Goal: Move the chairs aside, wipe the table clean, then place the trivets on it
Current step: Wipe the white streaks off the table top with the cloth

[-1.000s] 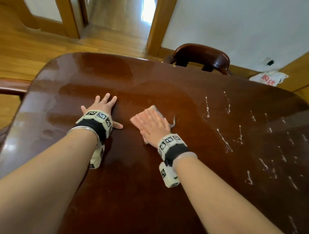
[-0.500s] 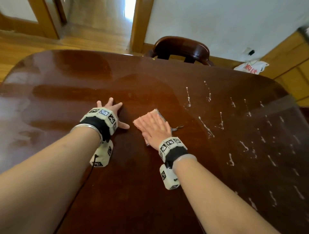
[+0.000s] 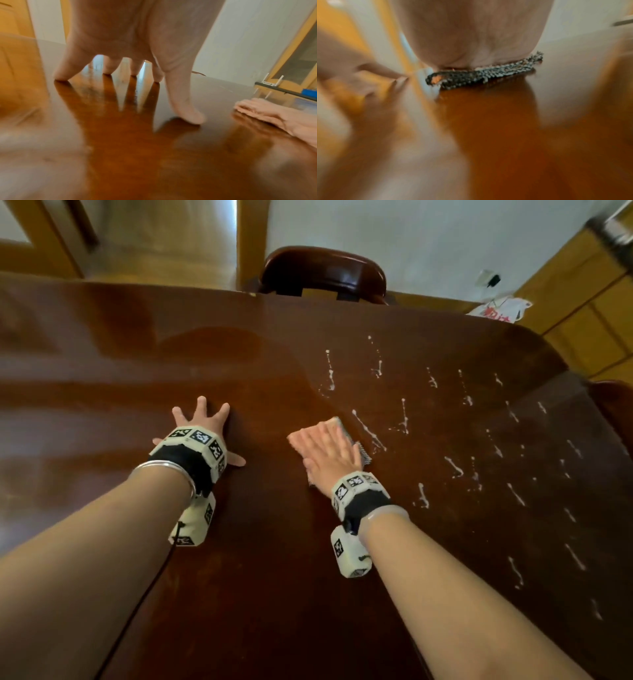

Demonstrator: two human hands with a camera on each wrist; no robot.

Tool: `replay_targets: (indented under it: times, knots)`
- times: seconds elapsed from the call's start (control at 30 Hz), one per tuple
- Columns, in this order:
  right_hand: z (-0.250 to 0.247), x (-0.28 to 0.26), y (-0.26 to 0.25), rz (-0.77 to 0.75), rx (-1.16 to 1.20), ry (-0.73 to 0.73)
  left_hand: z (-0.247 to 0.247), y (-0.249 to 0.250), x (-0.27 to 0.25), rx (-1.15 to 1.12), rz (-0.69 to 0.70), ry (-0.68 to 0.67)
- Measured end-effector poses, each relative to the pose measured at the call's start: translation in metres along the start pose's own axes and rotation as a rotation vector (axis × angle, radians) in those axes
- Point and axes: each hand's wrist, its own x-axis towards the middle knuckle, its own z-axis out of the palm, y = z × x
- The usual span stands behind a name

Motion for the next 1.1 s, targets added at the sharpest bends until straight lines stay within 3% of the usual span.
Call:
replay_targets:
  times: [0.07, 0.17, 0.27, 0.43, 0.6, 0.73, 0.87, 0.97, 1.03, 1.1]
  knots:
    - [-0.005, 0.004, 0.006, 0.036, 0.014, -0.009, 0.012, 0.017, -0.005, 0.041, 0.028, -0.024]
    - [0.003, -0.011, 0.003, -0.095, -0.021, -0.063, 0.033, 0.053, -0.016, 0.03, 0.042, -0.022]
    - [0.019, -0.042, 0.041, -0.186, -0.079, -0.078, 0.041, 0.073, -0.021, -0.036, -0.008, -0.006]
    - [0.01, -0.048, 0.114, 0.036, 0.073, -0.038, 0.042, 0.095, -0.019, -0.077, -0.066, 0.023]
    - [-0.023, 0.022, 0.096, 0.181, 0.238, 0.045, 0.041, 0.106, -0.012, -0.106, -0.073, 0.036]
    - [-0.023, 0.037, 0.07, 0.013, 0.133, 0.078, 0.04, 0.103, 0.0, -0.077, -0.071, 0.021]
    - [-0.014, 0.011, 0.104, -0.118, 0.011, 0.017, 0.039, 0.103, -0.003, -0.082, -0.075, -0.003]
    - [-0.028, 0.026, 0.131, 0.035, 0.088, 0.025, 0.036, 0.107, -0.01, -0.132, -0.107, -0.019]
    - [-0.042, 0.05, 0.12, 0.143, 0.158, 0.029, 0.034, 0.11, -0.015, -0.139, -0.115, -0.021]
    - [-0.048, 0.07, 0.092, 0.138, 0.157, 0.036, 0.033, 0.111, -0.018, -0.137, -0.122, -0.03]
